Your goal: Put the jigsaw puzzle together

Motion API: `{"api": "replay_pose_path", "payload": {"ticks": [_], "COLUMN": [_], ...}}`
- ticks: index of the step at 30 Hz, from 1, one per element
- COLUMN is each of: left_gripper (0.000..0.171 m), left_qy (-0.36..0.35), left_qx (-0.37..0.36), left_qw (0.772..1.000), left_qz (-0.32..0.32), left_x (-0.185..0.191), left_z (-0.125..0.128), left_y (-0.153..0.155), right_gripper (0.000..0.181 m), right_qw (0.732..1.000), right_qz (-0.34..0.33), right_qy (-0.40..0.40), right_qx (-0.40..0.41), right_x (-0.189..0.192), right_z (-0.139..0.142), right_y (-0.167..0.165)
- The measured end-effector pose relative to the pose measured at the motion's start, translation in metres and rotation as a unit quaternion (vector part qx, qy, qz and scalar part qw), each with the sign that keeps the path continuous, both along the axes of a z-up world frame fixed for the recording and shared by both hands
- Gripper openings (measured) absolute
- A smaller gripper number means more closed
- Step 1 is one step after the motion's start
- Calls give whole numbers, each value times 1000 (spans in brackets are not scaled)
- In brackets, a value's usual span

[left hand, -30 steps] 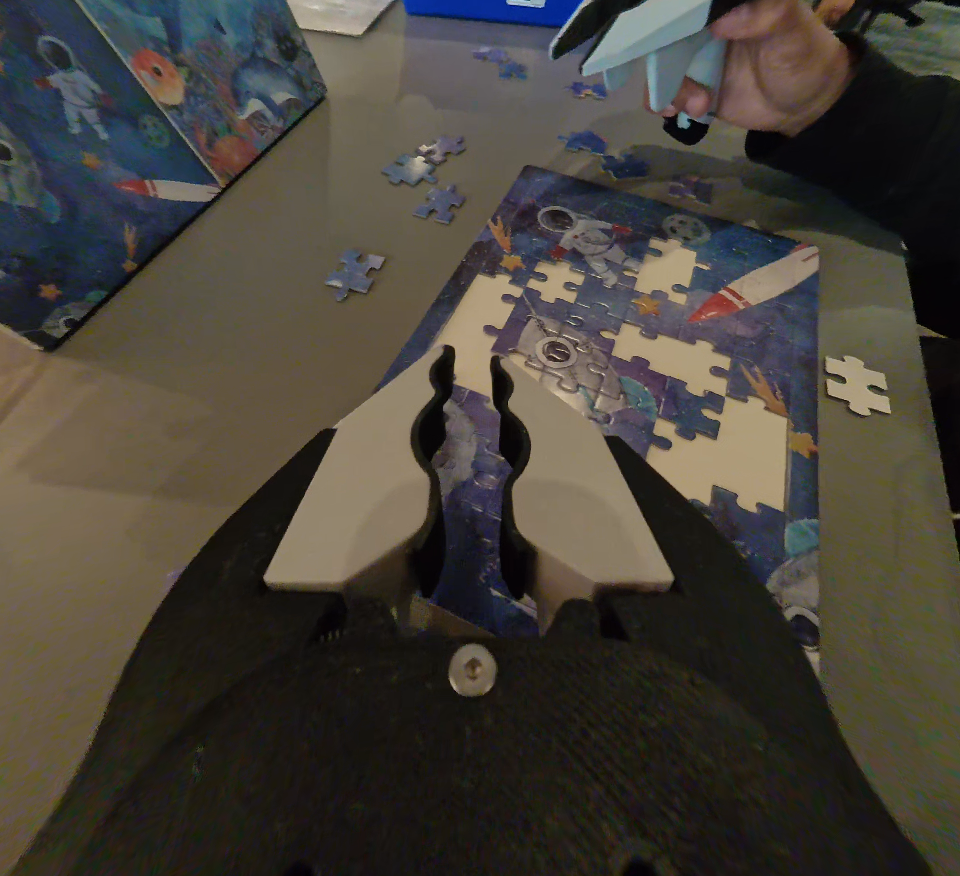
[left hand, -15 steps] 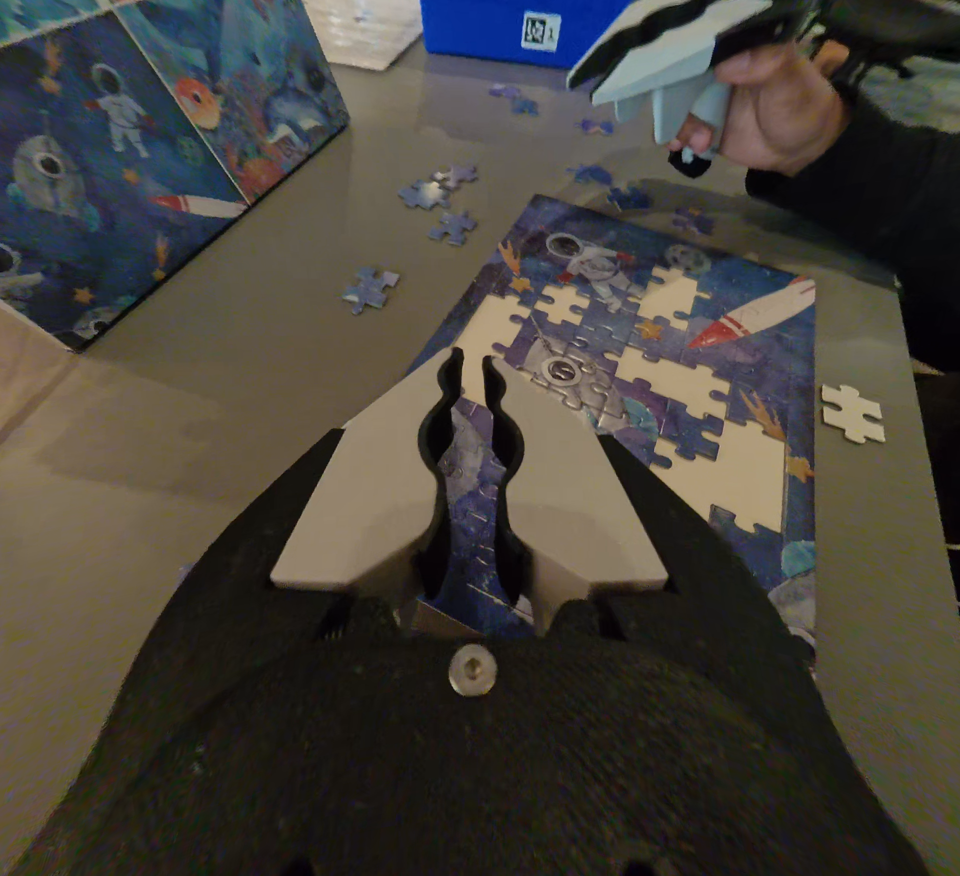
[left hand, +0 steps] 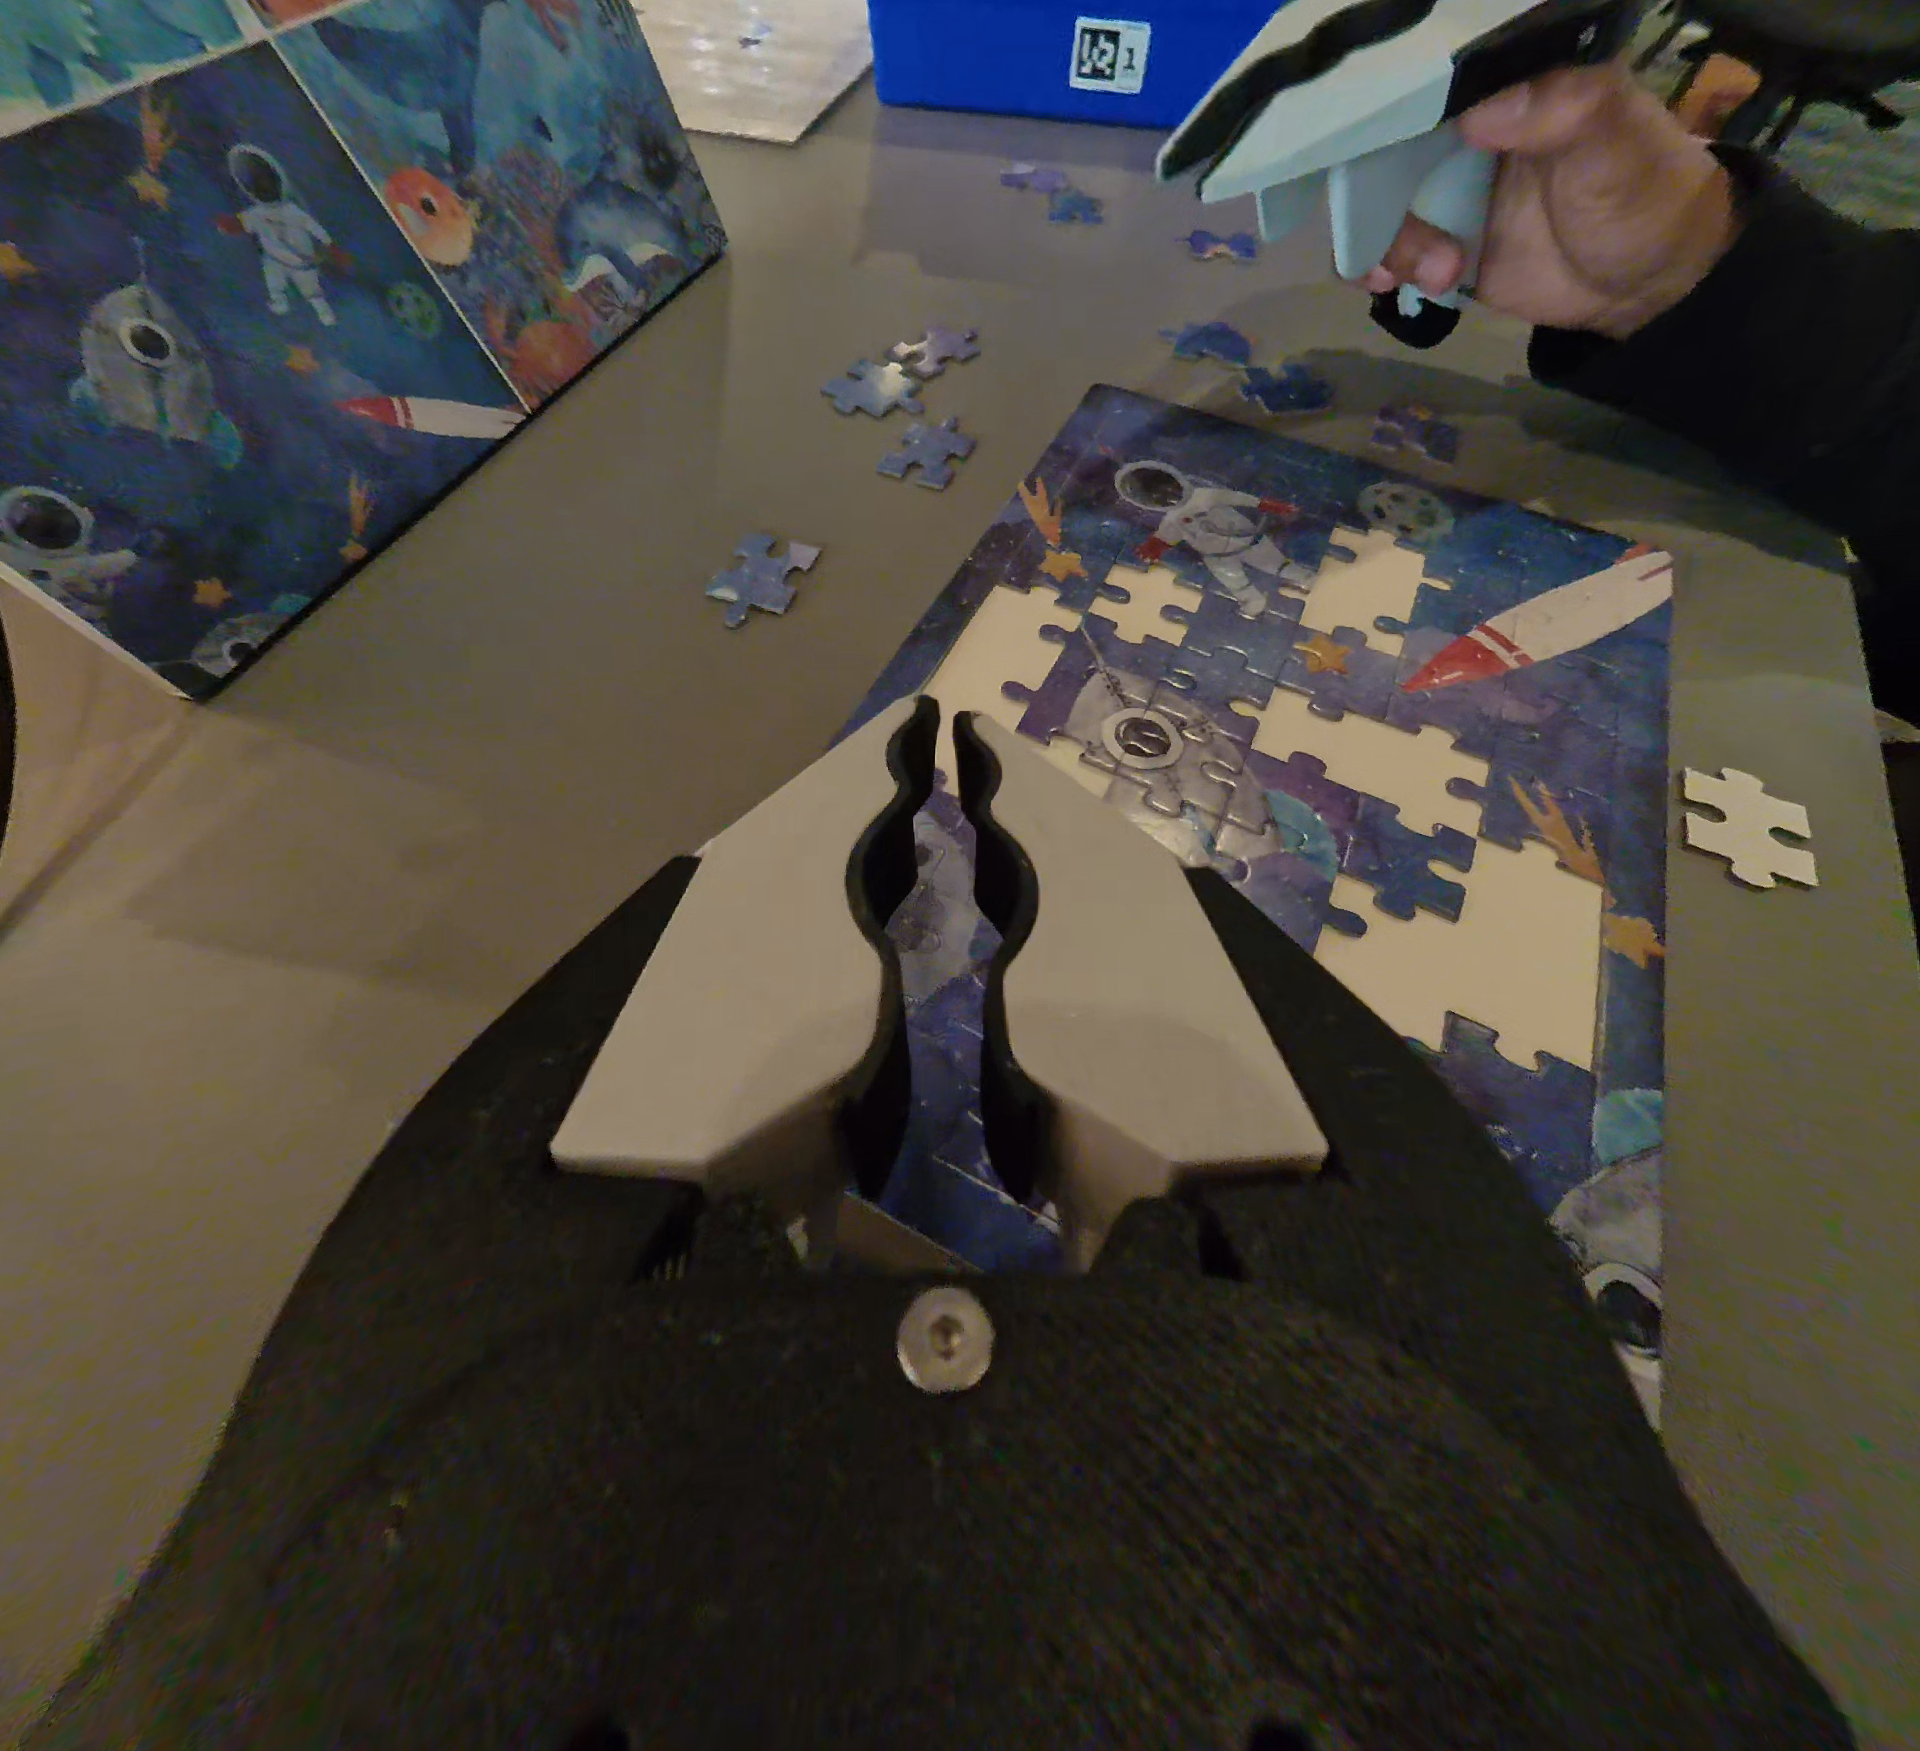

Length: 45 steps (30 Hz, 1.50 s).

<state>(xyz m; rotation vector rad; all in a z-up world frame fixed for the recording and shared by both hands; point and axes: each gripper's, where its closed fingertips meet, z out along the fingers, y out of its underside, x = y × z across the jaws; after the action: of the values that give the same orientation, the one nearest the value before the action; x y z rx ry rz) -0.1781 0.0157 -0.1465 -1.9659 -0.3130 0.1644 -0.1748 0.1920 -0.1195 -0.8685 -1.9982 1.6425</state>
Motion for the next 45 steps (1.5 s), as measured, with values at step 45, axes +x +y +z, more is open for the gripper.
{"api": "replay_pose_path", "payload": {"ticks": [45], "left_gripper": [10], "left_qy": [36], "left_qx": [-22], "left_qw": [997], "left_qz": [72], "left_x": [-20], "left_z": [-2], "left_y": [-9], "right_gripper": [18], "right_qw": [985], "right_qz": [-123], "right_qy": [33], "right_qx": [-114], "right_x": [-11], "right_z": [35], "right_y": [60]}}
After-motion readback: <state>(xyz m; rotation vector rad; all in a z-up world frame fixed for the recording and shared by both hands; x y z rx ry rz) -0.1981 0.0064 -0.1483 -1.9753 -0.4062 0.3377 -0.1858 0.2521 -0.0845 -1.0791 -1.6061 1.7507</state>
